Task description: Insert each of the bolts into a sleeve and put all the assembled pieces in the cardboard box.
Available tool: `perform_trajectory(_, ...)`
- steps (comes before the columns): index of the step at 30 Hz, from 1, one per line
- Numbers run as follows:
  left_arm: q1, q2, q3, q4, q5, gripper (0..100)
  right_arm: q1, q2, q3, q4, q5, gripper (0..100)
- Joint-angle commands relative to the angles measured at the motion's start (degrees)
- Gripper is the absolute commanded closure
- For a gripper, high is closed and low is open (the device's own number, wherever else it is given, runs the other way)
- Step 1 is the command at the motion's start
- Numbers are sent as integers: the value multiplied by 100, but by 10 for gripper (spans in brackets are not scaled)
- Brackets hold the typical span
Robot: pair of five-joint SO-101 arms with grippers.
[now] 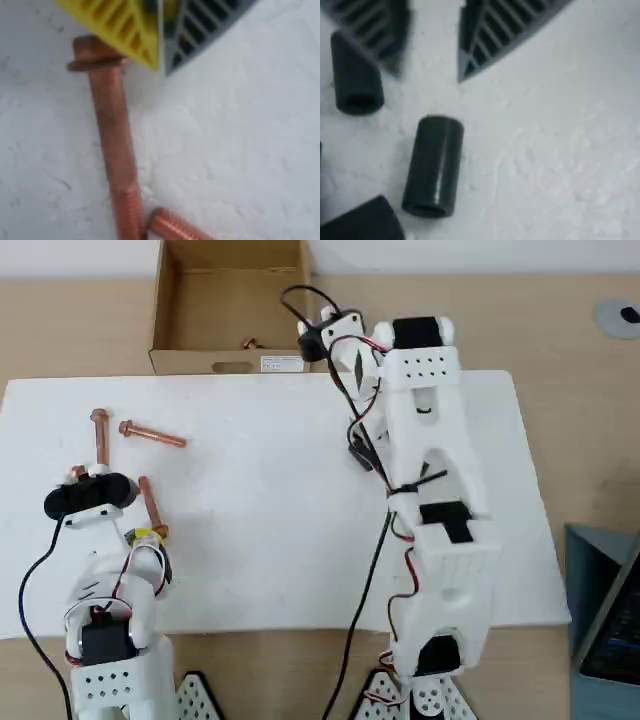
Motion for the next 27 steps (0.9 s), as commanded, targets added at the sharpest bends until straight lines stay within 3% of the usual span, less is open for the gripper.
perform_trajectory(1, -62, -31, -18, -114, -35, 997, 22, 180, -4, -158, 44, 825)
perform_trajectory(27, -62, -31, -18, -149, -35, 997, -330, 1657, -4, -440, 158, 821)
